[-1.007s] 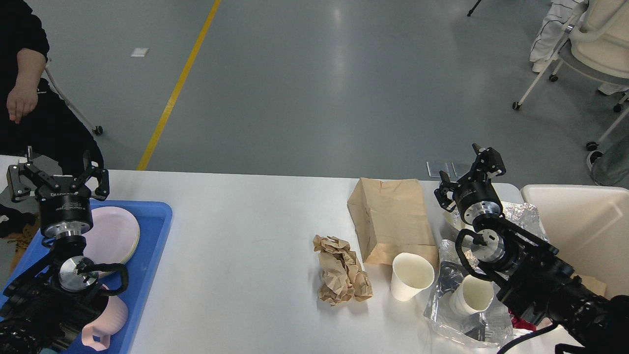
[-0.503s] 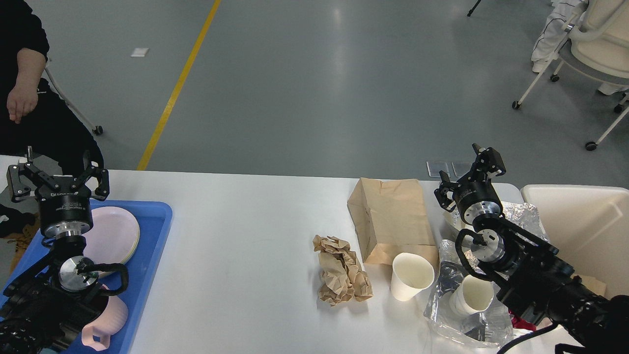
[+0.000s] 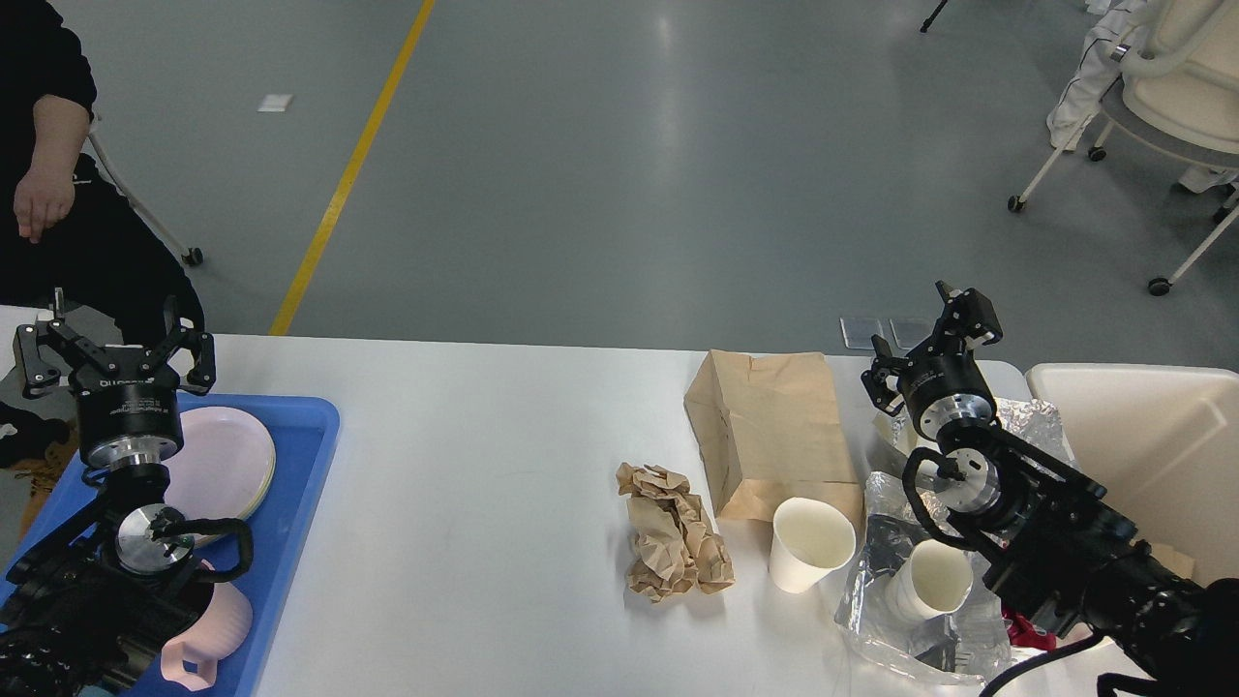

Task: Tidy desktop
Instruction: 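Raise the right gripper up and away from the cups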

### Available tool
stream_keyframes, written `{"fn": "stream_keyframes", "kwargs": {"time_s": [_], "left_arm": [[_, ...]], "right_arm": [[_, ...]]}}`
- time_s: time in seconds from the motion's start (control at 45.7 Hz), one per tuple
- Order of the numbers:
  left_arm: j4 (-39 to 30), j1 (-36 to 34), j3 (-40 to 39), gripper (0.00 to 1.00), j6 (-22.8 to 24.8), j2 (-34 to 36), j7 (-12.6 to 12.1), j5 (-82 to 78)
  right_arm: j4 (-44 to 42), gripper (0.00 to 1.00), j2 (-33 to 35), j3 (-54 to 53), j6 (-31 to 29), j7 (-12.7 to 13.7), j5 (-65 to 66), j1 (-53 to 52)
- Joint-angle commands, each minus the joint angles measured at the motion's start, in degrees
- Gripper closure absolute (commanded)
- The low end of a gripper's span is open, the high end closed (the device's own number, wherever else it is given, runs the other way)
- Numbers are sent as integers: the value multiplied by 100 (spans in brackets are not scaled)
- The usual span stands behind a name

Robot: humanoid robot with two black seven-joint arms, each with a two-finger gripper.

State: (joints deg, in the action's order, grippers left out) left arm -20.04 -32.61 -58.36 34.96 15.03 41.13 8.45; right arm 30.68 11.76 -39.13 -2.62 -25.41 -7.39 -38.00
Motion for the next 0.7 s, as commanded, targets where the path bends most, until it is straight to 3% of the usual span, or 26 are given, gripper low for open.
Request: {"fn": "stream_keyframes", "kwargs": {"time_s": [0.0, 0.679], "left_arm": [[0, 0, 0, 4, 2, 0, 0, -1], [0, 0, 0, 4, 20, 0, 0, -1]], "right_arm": [[-1, 0, 116, -7, 7, 0, 0, 29], [-159, 0, 124, -86, -11, -35, -8, -94]]}}
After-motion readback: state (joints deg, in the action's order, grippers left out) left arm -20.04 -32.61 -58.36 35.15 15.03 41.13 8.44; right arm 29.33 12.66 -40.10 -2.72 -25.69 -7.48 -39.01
